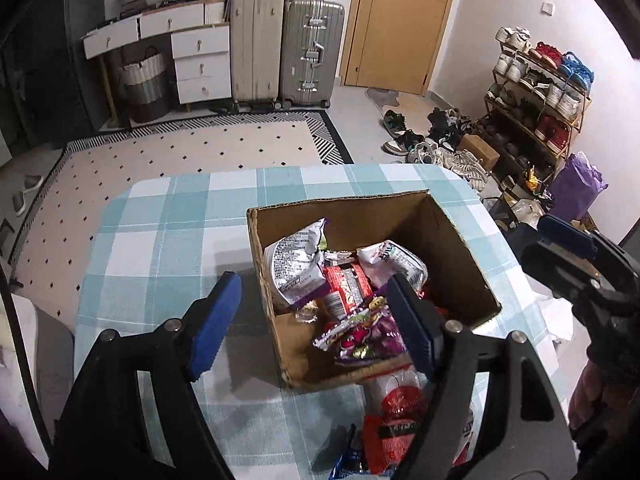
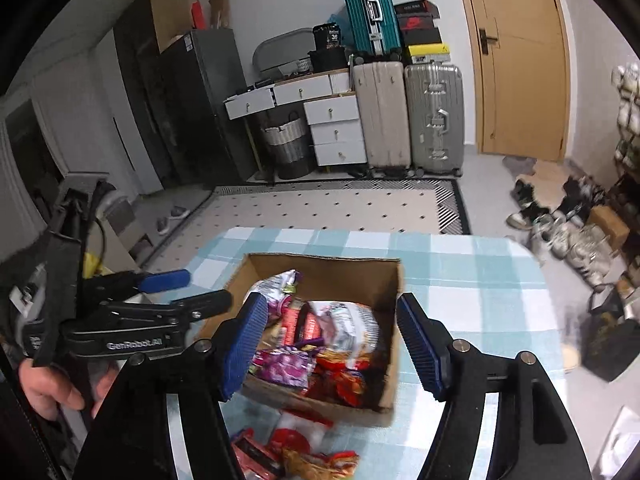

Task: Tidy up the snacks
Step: 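Withdraw both tools from the box back toward the remaining snacks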

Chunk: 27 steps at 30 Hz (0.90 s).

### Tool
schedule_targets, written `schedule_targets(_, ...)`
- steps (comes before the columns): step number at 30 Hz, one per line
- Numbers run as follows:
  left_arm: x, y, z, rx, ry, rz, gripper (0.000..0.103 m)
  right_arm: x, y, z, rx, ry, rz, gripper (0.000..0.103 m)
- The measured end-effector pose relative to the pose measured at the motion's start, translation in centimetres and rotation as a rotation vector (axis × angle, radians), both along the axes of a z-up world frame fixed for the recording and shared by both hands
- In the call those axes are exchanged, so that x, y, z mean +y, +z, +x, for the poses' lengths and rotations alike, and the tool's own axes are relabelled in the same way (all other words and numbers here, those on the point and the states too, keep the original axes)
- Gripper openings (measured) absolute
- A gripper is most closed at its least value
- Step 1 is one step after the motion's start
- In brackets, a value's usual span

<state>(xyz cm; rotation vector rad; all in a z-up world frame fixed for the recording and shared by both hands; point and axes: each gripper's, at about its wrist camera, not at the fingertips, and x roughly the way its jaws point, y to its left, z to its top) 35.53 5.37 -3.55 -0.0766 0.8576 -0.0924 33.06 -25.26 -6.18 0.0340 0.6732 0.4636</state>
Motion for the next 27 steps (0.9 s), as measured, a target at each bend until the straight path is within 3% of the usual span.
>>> schedule_targets(2,-0.3,0.8,-1.2,-0.018,-0.002,0.006,0.074,-0.5,0.4,-0.9,0.004,0.007,0.02,0.069)
schedule_targets(4,-0.3,1.4,-2.3,-0.031,0.004,0.002,0.083,-1.0,1.0,-1.9,-0.002,0.007,0.033,0.069)
schedule_targets(10,-1.1,2.9,-5.7,-0.052,0.021,0.019,0.083,-1.5,2.6,-5.5,-0.035,0.031,0.028,0.069)
schedule_targets(14,-1.6,3.7,-8.1,-0.063,0.025,0.021,0.084,-1.8,3.1,-8.2,-0.059,0.04,0.03,0.079)
schedule_targets(19,-1.9,4.0,-10.9,-0.073,0.032,0.015,0.085,-2.0,2.7,-11.1,-0.062,0.041,0.035,0.084)
schedule_targets(27,-2.2,3.8,-14.9,-0.09,0.035,-0.005,0.087,-2.6,0.9,-14.9,-0.047,0.026,0.042,0.085)
